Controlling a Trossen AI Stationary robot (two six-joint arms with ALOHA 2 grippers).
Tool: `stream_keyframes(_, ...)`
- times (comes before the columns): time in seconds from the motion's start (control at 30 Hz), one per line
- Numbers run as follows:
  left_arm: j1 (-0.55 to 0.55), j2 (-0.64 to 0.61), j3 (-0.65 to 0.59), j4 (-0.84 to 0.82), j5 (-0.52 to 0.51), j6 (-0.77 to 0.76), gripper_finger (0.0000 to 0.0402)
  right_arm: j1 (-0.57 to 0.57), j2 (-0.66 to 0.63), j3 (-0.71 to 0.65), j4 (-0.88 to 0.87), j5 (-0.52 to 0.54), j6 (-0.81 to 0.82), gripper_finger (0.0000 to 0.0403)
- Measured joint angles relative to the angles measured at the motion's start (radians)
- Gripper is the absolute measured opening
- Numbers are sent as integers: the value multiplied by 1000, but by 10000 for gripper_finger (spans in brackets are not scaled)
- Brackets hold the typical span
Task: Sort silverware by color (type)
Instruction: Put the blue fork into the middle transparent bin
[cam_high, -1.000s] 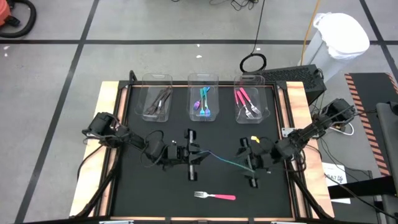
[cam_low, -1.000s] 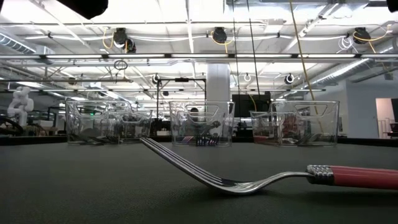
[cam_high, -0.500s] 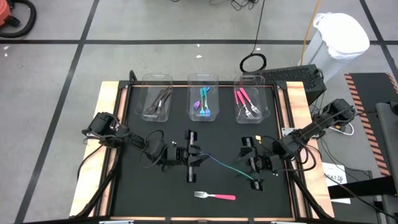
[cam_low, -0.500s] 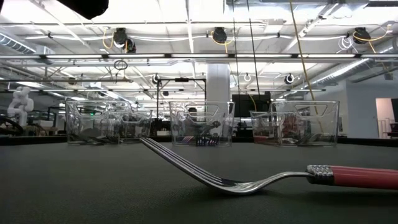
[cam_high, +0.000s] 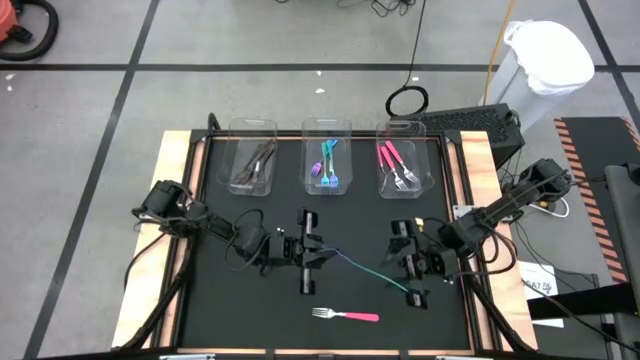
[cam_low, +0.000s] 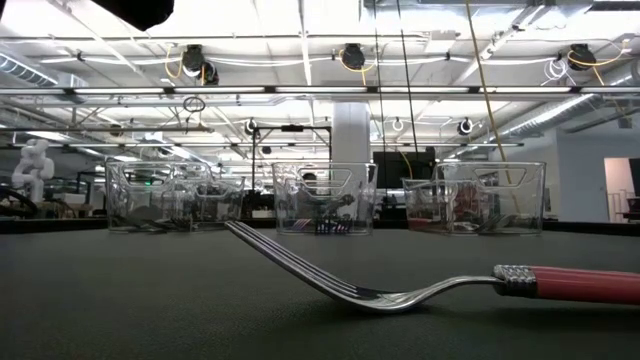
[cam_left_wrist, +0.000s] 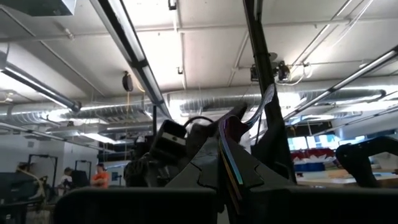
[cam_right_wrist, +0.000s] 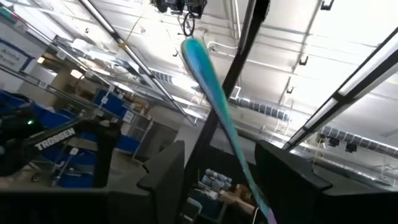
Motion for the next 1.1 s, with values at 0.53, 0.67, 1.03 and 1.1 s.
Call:
stream_keyframes(0.53,0,0,0,-2,-139,1,3,0,1,38,11,101,-103,139)
stream_keyframes(0.67,0,0,0,-2,-173,10,3,0,1,38,9,163,-132,106)
stream_keyframes(1.03,-32,0,0,6,-257,158,3,2,1,38,8,244,-180,60)
stream_keyframes(1.1,-39,-7,0,5,-284,195,3,2,1,38,11,241,-194,60)
